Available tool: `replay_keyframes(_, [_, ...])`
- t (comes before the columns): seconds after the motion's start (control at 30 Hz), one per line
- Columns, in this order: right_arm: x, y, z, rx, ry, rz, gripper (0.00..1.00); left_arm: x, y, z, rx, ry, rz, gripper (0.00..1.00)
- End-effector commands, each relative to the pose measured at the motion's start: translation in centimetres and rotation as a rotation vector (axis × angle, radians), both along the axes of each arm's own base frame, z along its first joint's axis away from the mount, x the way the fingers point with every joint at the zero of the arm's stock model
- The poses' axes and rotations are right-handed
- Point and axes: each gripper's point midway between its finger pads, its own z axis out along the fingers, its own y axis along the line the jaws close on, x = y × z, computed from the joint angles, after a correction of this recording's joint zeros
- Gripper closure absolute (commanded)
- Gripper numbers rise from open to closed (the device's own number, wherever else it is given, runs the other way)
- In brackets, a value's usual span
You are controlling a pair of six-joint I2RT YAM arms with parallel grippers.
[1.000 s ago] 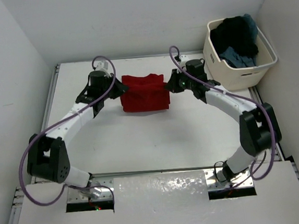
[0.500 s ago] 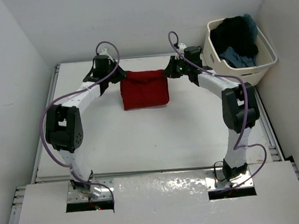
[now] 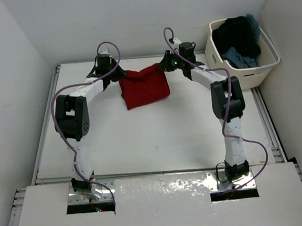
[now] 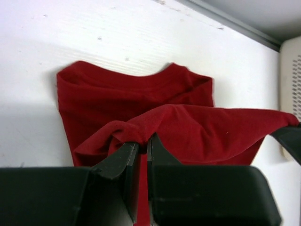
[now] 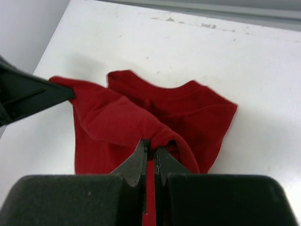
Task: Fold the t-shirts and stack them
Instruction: Fold the long partially folded tshirt into a neat square
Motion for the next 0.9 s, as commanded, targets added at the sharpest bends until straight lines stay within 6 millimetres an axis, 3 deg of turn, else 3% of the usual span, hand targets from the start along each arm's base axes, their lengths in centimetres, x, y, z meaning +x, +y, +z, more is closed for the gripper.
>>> replay_keyframes(0.0, [4.1, 0.3, 2.3, 0.042, -0.118, -0.007, 1.0, 3.4, 2.0, 0.9, -0.015, -0.064, 0.073, 1.0])
replay_keyframes(0.03, [4.8, 0.4, -1.9, 0.027, -0.032, -0.009, 0.89, 3.9, 2.5, -0.6, -0.011, -0.041, 0.093, 1.0])
replay_keyframes(0.07, [7.0, 0.7, 1.2, 0.048, -0.108, -0.006, 0.72, 4.3, 2.7, -0.8, -0.02, -0.038, 0.095, 0.95])
replay_keyframes(0.1, [7.6, 0.7, -1.8, 0.025, -0.059, -0.004, 0.37, 5.2, 3.1, -1.0, -0.029, -0.039, 0.102, 0.85])
replay_keyframes(0.17, [8.9, 0.9, 0.4, 0.018, -0.126, -0.007, 0.16, 6.2, 3.9, -0.6, -0.006, -0.042, 0.137, 0.66])
replay_keyframes(0.2, [9.3, 0.3, 0.2, -0.006, -0.137, -0.033, 0.05, 6.3, 4.2, -0.8, 0.006, -0.034, 0.151, 0.58])
replay_keyframes(0.23, [9.1, 0.2, 3.0, -0.007, -0.2, -0.031, 0.01, 6.4, 4.4, -0.7, 0.014, -0.028, 0.157, 0.23])
replay_keyframes(0.27, [8.4, -0.3, 2.0, -0.049, -0.198, -0.028, 0.01, 6.5, 4.4, -0.2, 0.01, -0.035, 0.15, 0.01])
replay_keyframes(0.37, [6.9, -1.6, 4.4, -0.118, -0.261, -0.046, 0.01, 6.0, 4.3, 1.0, 0.003, -0.052, 0.151, 0.0])
replay_keyframes(0.47, [5.4, -1.6, 4.8, -0.113, -0.231, -0.027, 0.01, 5.5, 2.9, 3.0, -0.032, -0.104, 0.101, 0.0])
replay_keyframes(0.57, [3.5, -0.4, 3.8, -0.087, -0.166, 0.02, 0.01, 4.8, 0.8, 2.9, -0.031, -0.094, 0.04, 0.0])
replay_keyframes(0.73, [-0.2, 2.4, 0.3, -0.085, -0.087, 0.102, 0.01, 3.0, -2.9, 0.1, -0.066, -0.028, -0.046, 0.0])
replay_keyframes(0.87, [-2.7, 3.6, -2.7, -0.061, -0.011, 0.131, 0.01, 1.2, -5.7, -3.7, -0.107, 0.063, -0.116, 0.0])
